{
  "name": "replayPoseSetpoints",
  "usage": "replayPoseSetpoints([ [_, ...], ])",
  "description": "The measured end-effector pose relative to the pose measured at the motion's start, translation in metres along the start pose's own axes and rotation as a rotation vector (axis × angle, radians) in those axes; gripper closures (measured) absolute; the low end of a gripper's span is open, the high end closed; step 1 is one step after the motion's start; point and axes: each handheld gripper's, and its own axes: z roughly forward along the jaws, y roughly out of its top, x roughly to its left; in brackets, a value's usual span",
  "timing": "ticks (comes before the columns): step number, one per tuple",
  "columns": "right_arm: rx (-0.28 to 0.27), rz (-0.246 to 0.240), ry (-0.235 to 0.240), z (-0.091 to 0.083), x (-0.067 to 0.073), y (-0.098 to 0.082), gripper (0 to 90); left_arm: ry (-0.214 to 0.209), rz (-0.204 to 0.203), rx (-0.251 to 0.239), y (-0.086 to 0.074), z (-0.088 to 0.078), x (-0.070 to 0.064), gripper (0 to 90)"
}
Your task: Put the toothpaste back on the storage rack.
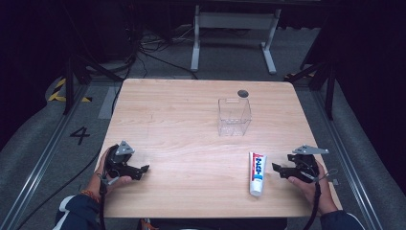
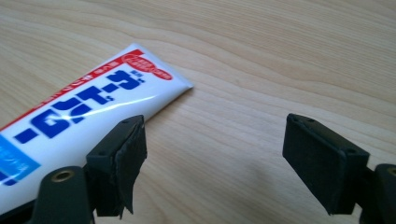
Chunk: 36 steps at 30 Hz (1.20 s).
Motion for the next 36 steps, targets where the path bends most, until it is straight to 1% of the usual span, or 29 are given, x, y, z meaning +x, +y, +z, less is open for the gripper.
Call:
replayPoseSetpoints([
  [2, 0.000, -0.001, 0.017, -0.002, 0.006, 0.002, 22.3, 0.000, 0.000, 0.000, 0.000, 0.000, 0.000, 0.5],
  [3, -0.005, -0.011, 0.023, -0.003, 0.010, 0.003, 22.0, 0.000, -0.002, 0.000, 0.000, 0.000, 0.000, 0.5],
  [5, -0.009, -0.013, 0.025, -0.003, 0.012, 0.004, 22.0, -0.002, 0.001, 0.000, 0.000, 0.000, 0.000, 0.5],
  [6, -0.019, -0.016, 0.039, -0.004, 0.017, 0.007, 21.6, -0.002, 0.002, 0.000, 0.000, 0.000, 0.000, 0.5],
  [7, -0.019, -0.016, 0.039, -0.004, 0.017, 0.007, 21.6, -0.002, 0.002, 0.000, 0.000, 0.000, 0.000, 0.5],
  [8, -0.016, -0.018, 0.053, -0.003, 0.024, 0.009, 21.7, -0.003, 0.002, 0.000, 0.000, 0.000, 0.000, 0.5],
  [9, -0.016, -0.018, 0.053, -0.003, 0.024, 0.009, 21.7, -0.003, 0.002, 0.000, 0.000, 0.000, 0.000, 0.5],
  [10, -0.015, -0.022, 0.063, -0.003, 0.028, 0.010, 21.7, -0.004, 0.002, 0.000, 0.000, 0.000, 0.000, 0.5],
  [11, -0.009, -0.030, 0.071, -0.002, 0.032, 0.011, 21.8, 0.001, 0.011, -0.001, 0.000, 0.000, 0.001, 0.5],
  [12, -0.001, -0.063, 0.078, 0.001, 0.039, 0.014, 21.9, -0.003, 0.006, 0.000, 0.000, 0.000, 0.000, 0.5],
  [13, 0.006, -0.069, 0.082, 0.002, 0.042, 0.015, 22.4, -0.003, 0.006, 0.000, 0.000, 0.000, 0.000, 0.5],
  [14, 0.008, -0.068, 0.093, 0.003, 0.044, 0.016, 22.5, -0.004, 0.004, 0.000, 0.000, 0.000, 0.000, 0.5],
  [15, 0.013, -0.056, 0.109, 0.004, 0.046, 0.017, 22.7, 0.001, 0.011, -0.001, 0.000, 0.000, 0.001, 0.5],
  [16, 0.017, -0.051, 0.113, 0.005, 0.047, 0.018, 22.8, -0.004, 0.001, 0.000, 0.000, 0.000, 0.000, 0.5],
  [18, 0.022, -0.057, 0.111, 0.006, 0.049, 0.019, 22.7, -0.003, 0.007, 0.000, 0.000, 0.000, 0.001, 0.5],
  [19, 0.034, -0.067, 0.114, 0.010, 0.052, 0.020, 22.2, 0.000, 0.009, -0.001, 0.000, 0.000, 0.001, 0.5],
  [21, 0.036, -0.068, 0.110, 0.011, 0.053, 0.021, 21.4, -0.004, 0.004, 0.000, 0.000, 0.000, 0.000, 0.5],
  [24, 0.043, -0.043, 0.103, 0.015, 0.055, 0.021, 19.2, 0.001, 0.010, -0.001, 0.000, 0.000, 0.001, 0.5],
  [25, 0.051, -0.023, 0.100, 0.017, 0.057, 0.021, 17.6, -0.004, 0.003, 0.001, 0.000, 0.000, 0.000, 0.5],
  [26, 0.054, -0.023, 0.103, 0.019, 0.057, 0.021, 16.9, -0.005, 0.003, -0.001, 0.000, 0.000, 0.000, 0.5],
  [27, 0.067, -0.020, 0.107, 0.020, 0.058, 0.021, 16.7, 0.001, 0.011, -0.001, 0.000, 0.000, 0.001, 0.5],
  [30, 0.093, -0.034, 0.113, 0.026, 0.061, 0.022, 16.7, -0.004, 0.005, 0.000, 0.000, 0.000, 0.000, 0.5],
  [32, 0.100, -0.032, 0.109, 0.028, 0.062, 0.023, 15.5, -0.003, 0.005, 0.001, 0.000, 0.000, 0.000, 0.5],
  [33, 0.114, -0.033, 0.095, 0.031, 0.062, 0.024, 16.1, -0.004, 0.004, 0.000, 0.000, 0.000, 0.000, 0.5],
  [36, 0.131, -0.008, 0.089, 0.037, 0.061, 0.024, 15.7, 0.000, 0.007, -0.001, 0.000, 0.000, 0.001, 0.5],
])
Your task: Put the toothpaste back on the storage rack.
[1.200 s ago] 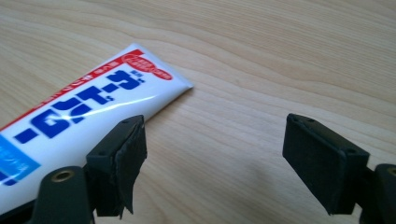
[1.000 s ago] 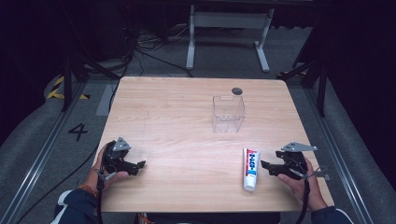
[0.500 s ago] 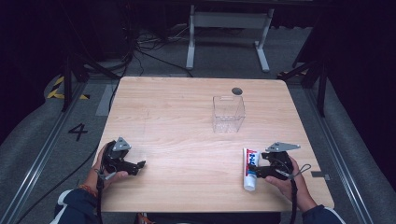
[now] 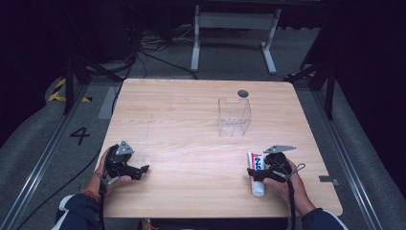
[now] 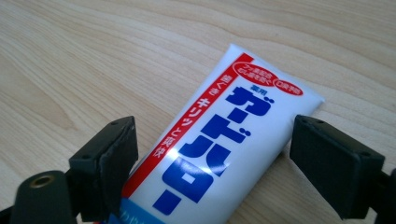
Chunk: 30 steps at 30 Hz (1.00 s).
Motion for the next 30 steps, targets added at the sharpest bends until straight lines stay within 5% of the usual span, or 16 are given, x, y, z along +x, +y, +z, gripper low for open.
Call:
replayPoseSetpoints([
  [7, 0.044, -0.031, -0.015, 0.006, -0.002, 0.007, 18.2, 0.000, 0.001, 0.000, 0.000, 0.000, 0.000, 0.5],
  [12, 0.121, -0.106, -0.068, 0.010, 0.006, 0.017, 27.9, 0.001, 0.004, 0.000, 0.000, 0.000, 0.000, 0.4],
  [23, 0.203, -0.185, -0.023, 0.010, 0.009, 0.031, 48.0, -0.004, -0.004, 0.001, 0.000, 0.000, 0.000, 0.5],
  [30, 0.206, -0.227, -0.011, 0.006, 0.007, 0.032, 59.0, -0.003, -0.002, 0.002, 0.000, 0.000, 0.000, 0.5],
])
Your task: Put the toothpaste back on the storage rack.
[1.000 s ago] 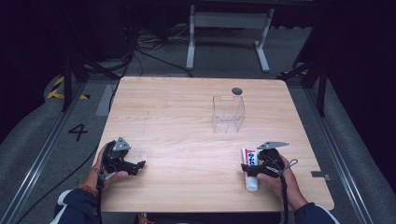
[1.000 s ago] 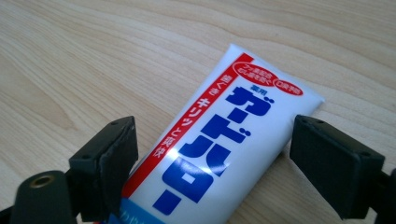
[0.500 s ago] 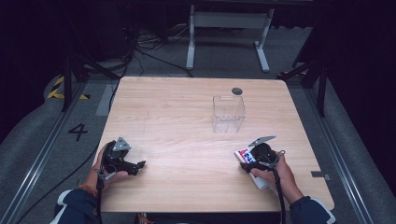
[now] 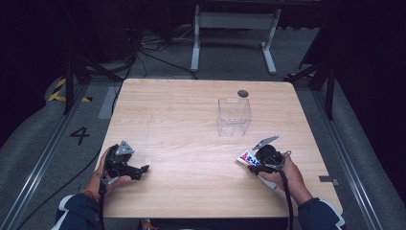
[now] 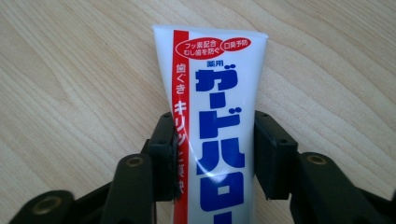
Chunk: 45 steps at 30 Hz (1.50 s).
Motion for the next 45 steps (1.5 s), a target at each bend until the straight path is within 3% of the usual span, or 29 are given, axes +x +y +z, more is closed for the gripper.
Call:
replayPoseSetpoints([
  [7, -0.026, -0.007, 0.031, -0.006, -0.003, -0.004, 65.8, 0.000, 0.000, 0.000, 0.000, 0.000, 0.000, 0.5],
  [24, -0.078, -0.034, 0.088, -0.014, -0.001, -0.006, 69.0, 0.006, 0.005, -0.004, 0.001, 0.000, 0.001, 0.4],
  [45, -0.180, -0.031, 0.082, -0.028, -0.005, -0.012, 70.6, 0.005, 0.004, -0.003, 0.001, 0.000, 0.000, 0.4],
])
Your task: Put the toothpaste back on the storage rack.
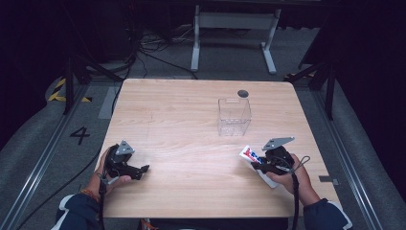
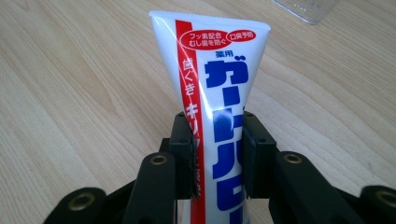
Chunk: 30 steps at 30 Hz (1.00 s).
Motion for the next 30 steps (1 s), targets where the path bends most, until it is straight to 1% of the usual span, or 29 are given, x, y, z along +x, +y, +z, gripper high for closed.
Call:
replayPoseSetpoints([
  [2, -0.019, 0.004, -0.004, -0.002, -0.001, 0.000, 70.8, 0.000, 0.000, 0.000, 0.000, 0.000, 0.000, 0.4],
  [3, -0.033, 0.017, -0.013, -0.004, -0.002, -0.001, 70.9, 0.000, 0.000, 0.000, 0.000, 0.000, 0.000, 0.4],
  [4, -0.048, 0.018, -0.022, -0.005, -0.003, -0.001, 71.0, 0.001, 0.001, -0.001, 0.000, 0.000, 0.000, 0.4],
  [5, -0.057, 0.015, -0.022, -0.006, -0.003, -0.002, 71.0, 0.000, -0.001, -0.001, 0.000, 0.000, 0.000, 0.4],
  [7, -0.074, 0.027, -0.028, -0.008, -0.005, -0.003, 71.1, 0.000, -0.001, 0.000, 0.000, 0.000, 0.000, 0.4],
  [9, -0.092, 0.017, -0.031, -0.010, -0.006, -0.004, 71.1, 0.000, 0.000, 0.000, 0.000, 0.000, 0.000, 0.4],
  [10, -0.104, 0.020, -0.031, -0.012, -0.006, -0.004, 71.1, 0.000, 0.000, 0.000, 0.000, 0.000, 0.000, 0.4],
  [11, -0.104, 0.020, -0.031, -0.012, -0.006, -0.004, 71.1, 0.000, 0.000, 0.000, 0.000, 0.000, 0.000, 0.4],
  [12, -0.116, 0.020, -0.031, -0.014, -0.006, -0.003, 71.1, -0.001, -0.002, 0.001, 0.000, 0.000, 0.000, 0.4],
  [13, -0.132, 0.011, -0.030, -0.017, -0.006, -0.002, 71.1, 0.000, 0.000, 0.000, 0.000, 0.000, 0.000, 0.4],
  [16, -0.151, 0.006, -0.033, -0.021, -0.006, -0.001, 71.1, 0.000, -0.001, -0.001, 0.000, 0.000, 0.000, 0.4],
  [21, -0.194, 0.009, -0.039, -0.027, -0.007, 0.002, 71.1, 0.000, 0.000, 0.000, 0.000, 0.000, 0.000, 0.4],
  [22, -0.194, 0.009, -0.039, -0.027, -0.007, 0.002, 71.1, 0.000, 0.000, 0.000, 0.000, 0.000, 0.000, 0.4],
  [25, -0.234, -0.006, -0.036, -0.035, -0.006, 0.008, 71.1, 0.000, 0.000, 0.000, 0.000, 0.000, 0.000, 0.4],
  [26, -0.245, -0.005, -0.036, -0.038, -0.006, 0.009, 71.1, 0.000, 0.000, 0.000, 0.000, 0.000, 0.000, 0.4],
  [27, -0.245, -0.005, -0.036, -0.038, -0.006, 0.009, 71.1, 0.000, 0.000, 0.000, 0.000, 0.000, 0.000, 0.4],
  [30, -0.275, -0.013, -0.043, -0.045, -0.005, 0.014, 71.1, 0.000, 0.001, 0.000, 0.000, 0.000, 0.000, 0.4],
])
